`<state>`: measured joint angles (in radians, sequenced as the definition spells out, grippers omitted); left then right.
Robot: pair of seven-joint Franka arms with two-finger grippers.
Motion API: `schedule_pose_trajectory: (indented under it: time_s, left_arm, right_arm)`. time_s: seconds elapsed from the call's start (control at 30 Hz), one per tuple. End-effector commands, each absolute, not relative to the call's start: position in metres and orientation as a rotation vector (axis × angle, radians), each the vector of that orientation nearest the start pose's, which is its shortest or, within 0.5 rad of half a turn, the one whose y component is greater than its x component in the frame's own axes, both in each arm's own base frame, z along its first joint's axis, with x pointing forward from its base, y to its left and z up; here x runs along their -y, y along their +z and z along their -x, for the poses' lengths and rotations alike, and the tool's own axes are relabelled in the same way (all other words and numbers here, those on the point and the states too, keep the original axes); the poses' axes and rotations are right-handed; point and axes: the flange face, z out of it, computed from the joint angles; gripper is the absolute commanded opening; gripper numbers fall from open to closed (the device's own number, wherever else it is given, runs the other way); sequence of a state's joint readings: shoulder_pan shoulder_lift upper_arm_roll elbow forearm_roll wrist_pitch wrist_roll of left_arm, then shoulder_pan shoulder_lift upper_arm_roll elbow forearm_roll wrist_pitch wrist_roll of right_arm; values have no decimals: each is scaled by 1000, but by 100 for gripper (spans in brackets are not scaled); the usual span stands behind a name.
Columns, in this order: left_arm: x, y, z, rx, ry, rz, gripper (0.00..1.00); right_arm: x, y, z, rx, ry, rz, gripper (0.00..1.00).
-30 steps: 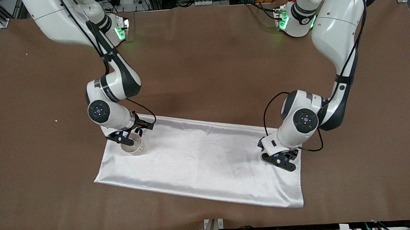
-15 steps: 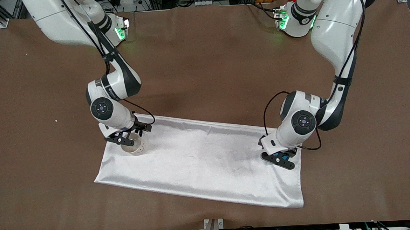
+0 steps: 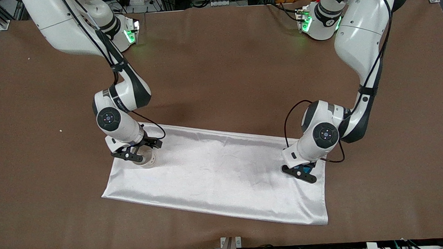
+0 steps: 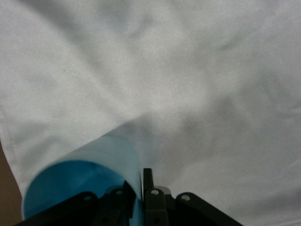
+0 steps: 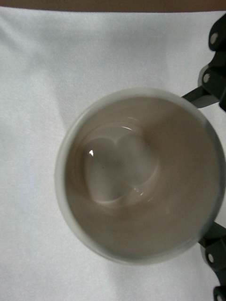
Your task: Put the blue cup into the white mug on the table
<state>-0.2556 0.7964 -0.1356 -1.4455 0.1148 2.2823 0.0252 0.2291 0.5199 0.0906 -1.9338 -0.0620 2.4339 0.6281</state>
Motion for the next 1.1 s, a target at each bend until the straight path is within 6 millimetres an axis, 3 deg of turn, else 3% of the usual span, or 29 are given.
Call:
schedule_pose_trajectory:
  time_s: [0.0, 0.13, 0.23, 0.47, 0.6, 0.87, 1.07]
  left_arm:
    - [256, 222, -682, -687, -73, 3070, 0]
    - [255, 223, -683, -688, -76, 3068, 0]
    - [251, 226, -685, -684, -85, 3065, 0]
    - [241, 239, -692, -660, -104, 3061, 0]
    - [241, 253, -694, -672, -127, 3042, 0]
    - [237, 290, -695, -675, -157, 3015, 0]
    - [232, 342, -691, -648, -201, 3008, 0]
  right_arm:
    - [-189, 213, -598, -433, -25, 3111, 100]
    - [-190, 209, -599, -432, -35, 3106, 98]
    - [-191, 206, -598, -429, -34, 3106, 85]
    - [-192, 206, -599, -378, -57, 3132, 23]
    - [-194, 206, -598, -338, -73, 3154, 0]
    - [-196, 210, -600, -339, -81, 3149, 0]
    - [-202, 218, -605, -341, -91, 3140, 0]
